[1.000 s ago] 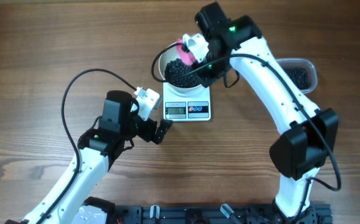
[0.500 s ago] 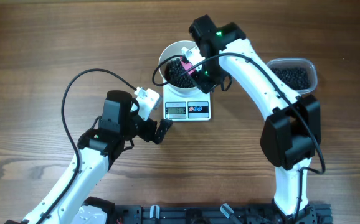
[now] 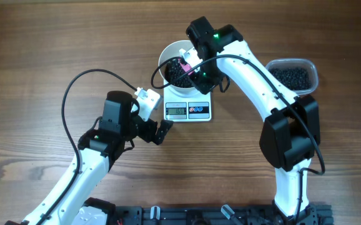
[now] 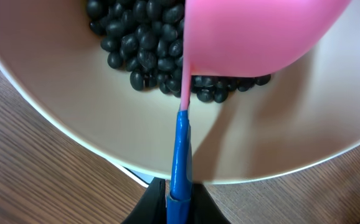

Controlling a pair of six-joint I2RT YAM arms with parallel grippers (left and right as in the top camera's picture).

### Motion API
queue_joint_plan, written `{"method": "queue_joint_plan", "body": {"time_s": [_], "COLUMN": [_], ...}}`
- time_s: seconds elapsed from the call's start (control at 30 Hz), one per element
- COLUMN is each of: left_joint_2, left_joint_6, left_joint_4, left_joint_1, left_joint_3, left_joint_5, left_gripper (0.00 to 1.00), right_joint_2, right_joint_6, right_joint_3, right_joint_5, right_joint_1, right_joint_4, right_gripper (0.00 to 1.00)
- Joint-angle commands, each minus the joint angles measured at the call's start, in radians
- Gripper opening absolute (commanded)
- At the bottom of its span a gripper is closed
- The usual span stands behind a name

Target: Scoop item into bowl and weigh 150g on scale

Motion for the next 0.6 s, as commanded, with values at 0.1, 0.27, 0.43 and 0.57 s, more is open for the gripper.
{"method": "queue_joint_plan", "body": {"time_s": [0.1, 0.27, 0.43, 0.57], "left_joint_2": [-0.001, -0.001, -0.001, -0.001], "left_joint_6": [-0.006, -0.005, -0.006, -0.006], "left_joint_4": [0.002, 0.002, 0.002, 0.002], "left_joint_1": [-0.004, -0.004, -0.004, -0.004], "left_joint_3": [-0.002, -0.002, -0.002, -0.002], "left_joint_5": [-0.006, -0.006, -0.006, -0.006], "left_gripper": [1.00, 1.00, 1.00, 1.00], "right_joint_2": [0.020, 0.020, 0.020, 0.020], "right_joint_6": [-0.047, -0.051, -0.065, -0.060], "right_joint_3": [-0.004, -0.004, -0.004, -0.004], "right_joint_5": [-0.054, -0.064, -0.135, -0.147], "right_joint_1": [0.004, 0.004, 0.004, 0.002], "right_joint_4": [-0.017, -0.020, -0.019, -0.017], "right_gripper": [0.04, 0.04, 0.04, 0.04]}}
